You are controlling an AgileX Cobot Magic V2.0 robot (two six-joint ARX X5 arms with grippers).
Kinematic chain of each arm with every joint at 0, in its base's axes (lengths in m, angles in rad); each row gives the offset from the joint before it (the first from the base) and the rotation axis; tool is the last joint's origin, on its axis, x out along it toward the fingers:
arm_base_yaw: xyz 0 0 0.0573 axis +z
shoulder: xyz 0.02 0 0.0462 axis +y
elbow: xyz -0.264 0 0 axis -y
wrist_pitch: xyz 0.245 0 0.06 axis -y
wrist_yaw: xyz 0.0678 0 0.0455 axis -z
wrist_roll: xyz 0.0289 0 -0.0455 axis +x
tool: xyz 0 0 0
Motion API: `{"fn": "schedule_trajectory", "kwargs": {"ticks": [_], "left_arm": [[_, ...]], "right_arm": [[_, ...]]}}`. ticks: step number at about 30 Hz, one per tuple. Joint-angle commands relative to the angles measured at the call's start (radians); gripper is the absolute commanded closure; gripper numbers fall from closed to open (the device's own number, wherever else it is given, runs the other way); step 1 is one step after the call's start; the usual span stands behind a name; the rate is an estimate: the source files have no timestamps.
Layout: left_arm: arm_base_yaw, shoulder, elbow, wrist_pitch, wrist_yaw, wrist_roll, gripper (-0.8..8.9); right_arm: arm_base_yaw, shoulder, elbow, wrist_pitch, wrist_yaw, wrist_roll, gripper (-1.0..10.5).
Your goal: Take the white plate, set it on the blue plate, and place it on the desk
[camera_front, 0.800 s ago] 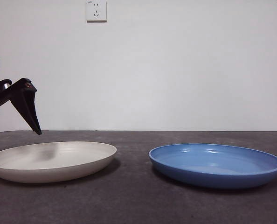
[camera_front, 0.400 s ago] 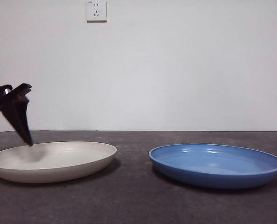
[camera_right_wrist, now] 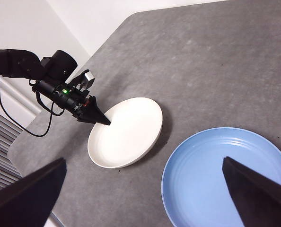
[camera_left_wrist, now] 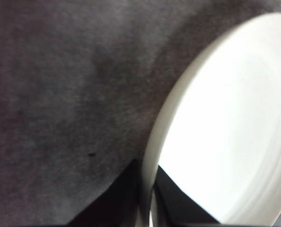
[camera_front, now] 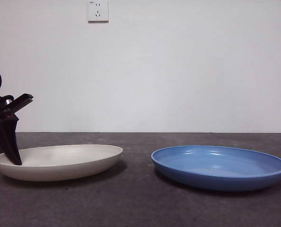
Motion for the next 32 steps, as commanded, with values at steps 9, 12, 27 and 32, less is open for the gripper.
{"fn": "schedule_trajectory", "kwargs": {"ticks": [9, 12, 27, 32], "left_arm": [[-0.021, 0.006, 0.077, -0.059, -0.014, -0.011, 8.05], [-0.053, -0.006, 0.127, -0.111, -0.014, -0.016, 8.05], [-0.378, -0.017, 0.343, -0.122, -0.053, -0.146, 8.05], [-0.472, 0.002, 0.374, -0.069, -0.061, -0.2, 8.05]], "right_arm": [[0.004, 0.003, 0.016, 0.005, -0.001, -0.014, 3.3], [0.004, 0.003, 0.016, 0.003, 0.0, -0.013, 3.3], [0.002, -0.09, 0.112, -0.226, 0.209, -0.091, 3.3], [0.002, -0.11, 0.184, -0.33, 0.269, -0.143, 3.3]]}}
